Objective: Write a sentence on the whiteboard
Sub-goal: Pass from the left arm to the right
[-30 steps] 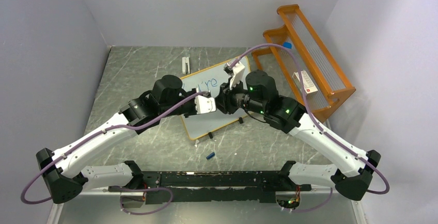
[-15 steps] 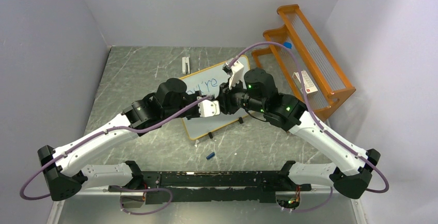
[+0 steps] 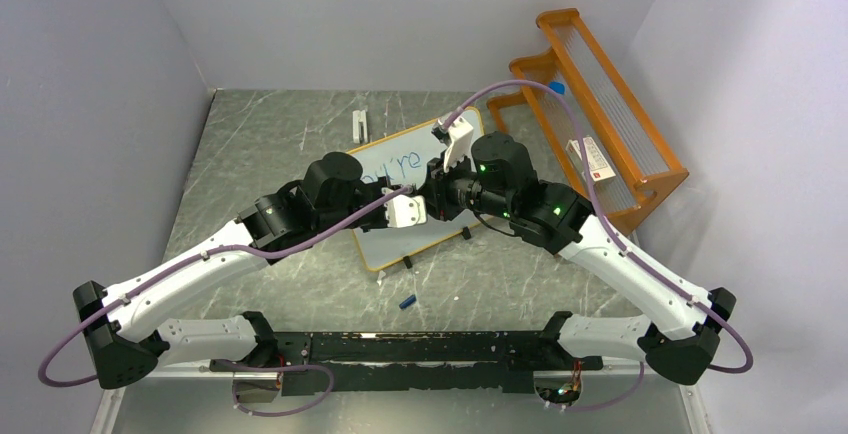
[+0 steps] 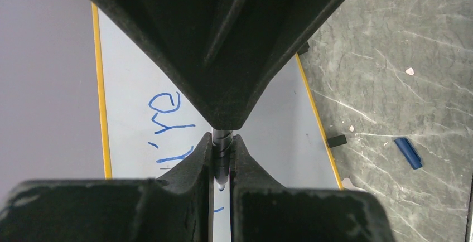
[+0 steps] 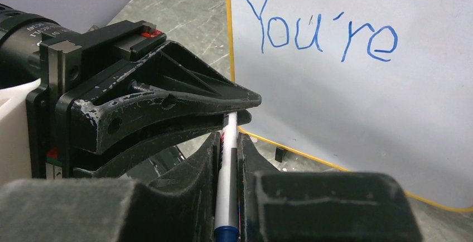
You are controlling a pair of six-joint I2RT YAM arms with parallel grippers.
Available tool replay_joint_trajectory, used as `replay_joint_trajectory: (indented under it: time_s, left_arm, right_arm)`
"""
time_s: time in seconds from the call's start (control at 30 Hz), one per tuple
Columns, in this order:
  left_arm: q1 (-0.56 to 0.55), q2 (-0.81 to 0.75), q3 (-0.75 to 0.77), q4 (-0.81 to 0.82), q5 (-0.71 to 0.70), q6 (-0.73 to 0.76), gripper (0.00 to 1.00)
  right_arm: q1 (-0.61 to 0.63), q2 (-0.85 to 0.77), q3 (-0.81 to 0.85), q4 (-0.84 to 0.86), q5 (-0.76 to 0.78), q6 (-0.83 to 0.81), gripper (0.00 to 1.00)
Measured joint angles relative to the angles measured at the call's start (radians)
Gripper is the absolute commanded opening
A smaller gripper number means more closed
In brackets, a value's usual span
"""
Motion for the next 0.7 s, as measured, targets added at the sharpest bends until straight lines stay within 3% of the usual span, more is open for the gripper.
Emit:
replay_joint_trajectory:
  time_s: [0.43,0.7]
  left_arm:
    - [0.0,0.0,0.0,0.001,-0.002,0.0,0.05]
    - [0.0,0.001,0.0,0.0,-0.005,0.0,0.05]
  right_arm:
    - [0.003,0.0,0.0,0.002,0.016,0.02,0.22]
    - [0.003,0.0,0.0,0.014,0.019,0.023,0.23]
